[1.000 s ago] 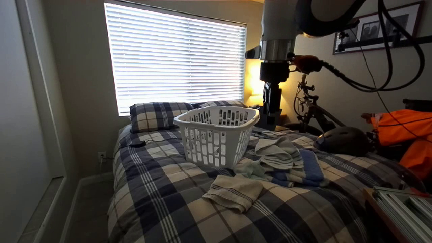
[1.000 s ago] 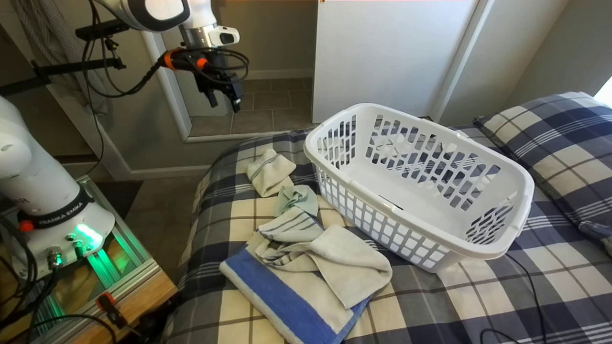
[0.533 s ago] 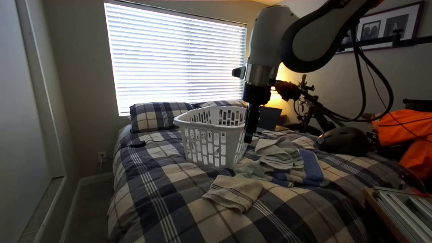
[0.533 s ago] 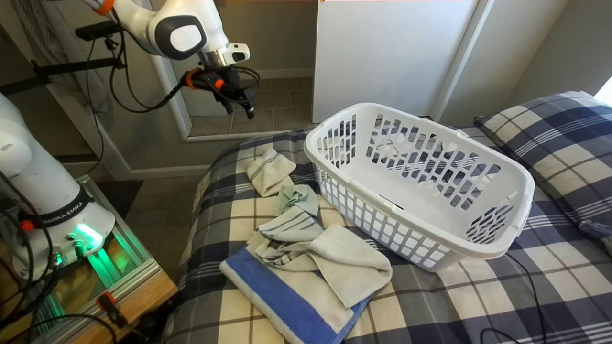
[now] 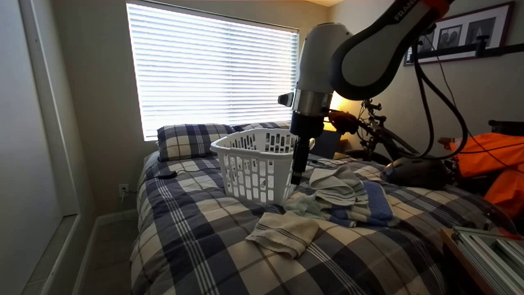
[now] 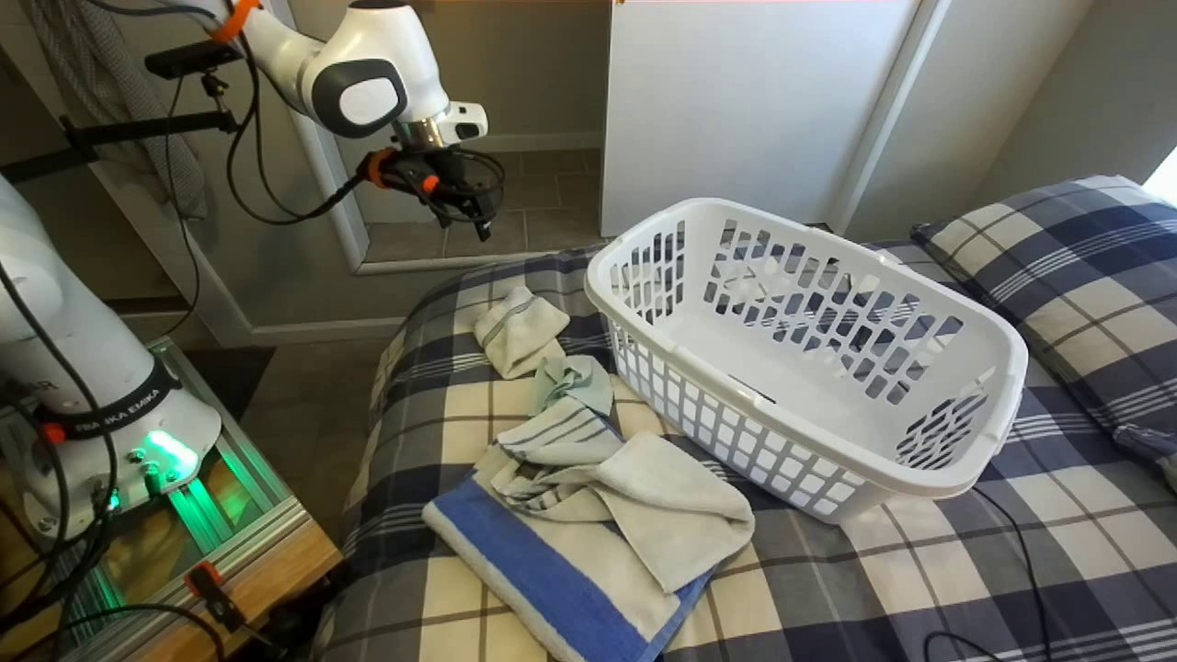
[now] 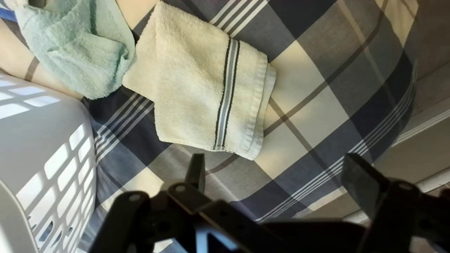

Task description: Put the left towel in the laundry basket

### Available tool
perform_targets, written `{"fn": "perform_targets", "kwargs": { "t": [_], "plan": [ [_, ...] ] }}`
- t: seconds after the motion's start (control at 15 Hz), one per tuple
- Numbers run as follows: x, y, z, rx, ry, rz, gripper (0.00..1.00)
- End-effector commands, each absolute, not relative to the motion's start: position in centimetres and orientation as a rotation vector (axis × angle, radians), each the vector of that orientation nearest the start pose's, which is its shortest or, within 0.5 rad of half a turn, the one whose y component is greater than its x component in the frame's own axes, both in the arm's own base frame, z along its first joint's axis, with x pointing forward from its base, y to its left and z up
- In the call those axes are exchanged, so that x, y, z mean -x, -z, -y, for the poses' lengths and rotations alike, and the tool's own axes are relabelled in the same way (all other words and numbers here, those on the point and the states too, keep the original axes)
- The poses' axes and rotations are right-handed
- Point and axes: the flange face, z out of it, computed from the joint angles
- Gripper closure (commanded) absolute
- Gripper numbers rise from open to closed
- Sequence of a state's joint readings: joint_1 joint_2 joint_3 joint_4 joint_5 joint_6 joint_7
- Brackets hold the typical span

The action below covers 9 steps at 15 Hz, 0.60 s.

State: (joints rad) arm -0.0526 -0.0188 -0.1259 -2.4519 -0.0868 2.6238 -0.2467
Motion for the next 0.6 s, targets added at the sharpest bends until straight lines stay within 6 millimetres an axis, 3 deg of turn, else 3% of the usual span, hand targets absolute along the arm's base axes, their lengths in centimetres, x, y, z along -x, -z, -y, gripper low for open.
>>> {"fn": "perform_targets", "kwargs": {
  "t": [0.0,0.27,0.53],
  "plan": [
    [-48.8,-32.5,8.6,3.208,0.284,0.223,0.00],
    [-48.9,-32.5,8.6,3.208,0.284,0.223,0.00],
    [-49.7,-29.8,9.0,3.161,0.268,0.202,0.00]
  ]
}}
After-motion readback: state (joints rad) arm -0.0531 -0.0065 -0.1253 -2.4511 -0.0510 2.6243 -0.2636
